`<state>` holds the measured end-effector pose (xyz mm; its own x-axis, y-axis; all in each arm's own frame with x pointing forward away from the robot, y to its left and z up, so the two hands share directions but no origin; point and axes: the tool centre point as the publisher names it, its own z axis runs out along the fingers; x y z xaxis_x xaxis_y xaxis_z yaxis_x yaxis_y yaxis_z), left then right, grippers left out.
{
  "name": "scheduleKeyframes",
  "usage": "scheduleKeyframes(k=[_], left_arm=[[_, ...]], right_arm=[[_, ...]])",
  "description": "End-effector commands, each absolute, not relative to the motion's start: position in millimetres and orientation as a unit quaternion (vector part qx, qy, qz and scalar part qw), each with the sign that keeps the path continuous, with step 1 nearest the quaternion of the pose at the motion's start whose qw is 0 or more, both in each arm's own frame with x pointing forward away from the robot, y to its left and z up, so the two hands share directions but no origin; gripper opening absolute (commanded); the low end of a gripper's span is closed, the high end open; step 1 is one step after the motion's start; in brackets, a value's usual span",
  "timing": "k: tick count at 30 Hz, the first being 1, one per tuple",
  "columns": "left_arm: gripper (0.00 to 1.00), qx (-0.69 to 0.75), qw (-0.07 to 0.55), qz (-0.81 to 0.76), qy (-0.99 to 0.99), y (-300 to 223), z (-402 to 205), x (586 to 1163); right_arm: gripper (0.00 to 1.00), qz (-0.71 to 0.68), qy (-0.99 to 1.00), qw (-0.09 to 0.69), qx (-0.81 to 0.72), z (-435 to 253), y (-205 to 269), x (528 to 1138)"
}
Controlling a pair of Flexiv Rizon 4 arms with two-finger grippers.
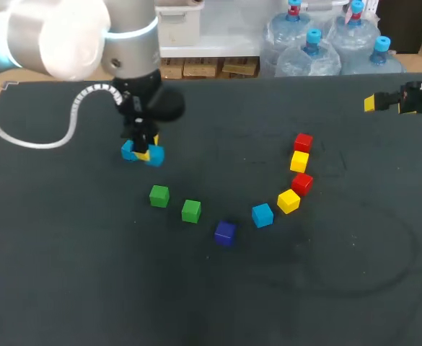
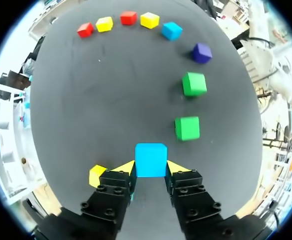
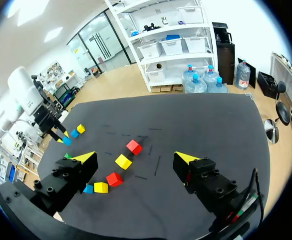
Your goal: Place the blue cubes, place green cubes on the blue cubes, place the yellow cubes on the green cubes, then place the red cubes on the yellow cubes, and place purple cube on the red cubes.
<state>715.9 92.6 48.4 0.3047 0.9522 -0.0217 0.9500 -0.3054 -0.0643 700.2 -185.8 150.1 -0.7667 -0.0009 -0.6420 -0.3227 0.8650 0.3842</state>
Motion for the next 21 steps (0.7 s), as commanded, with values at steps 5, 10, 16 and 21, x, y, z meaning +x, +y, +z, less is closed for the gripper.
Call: scheduleKeyframes(k=[5, 10, 16, 21], left_arm=[[0.00, -0.787, 0.027, 0.020, -0.615, 55.8, 48.0, 726.9], [0.00, -0.768, 0.026, 0.033, -0.640, 37.0, 44.0, 732.0], [0.00, -0.740, 0.020, 0.052, -0.670, 15.0, 42.5, 735.3], [0.00, -0.718, 0.032, 0.056, -0.693, 3.4, 39.1, 733.8]], right_arm=[[1.00, 0.242, 0.908, 0.330, -0.088, 150.4, -185.2, 699.7], [1.00, 0.242, 0.908, 0.330, -0.088, 150.4, -185.2, 699.7], [1.00, 0.242, 0.908, 0.330, -0.088, 150.4, -185.2, 699.7], [1.00, 0.242, 0.908, 0.330, -0.088, 150.4, -185.2, 699.7]])
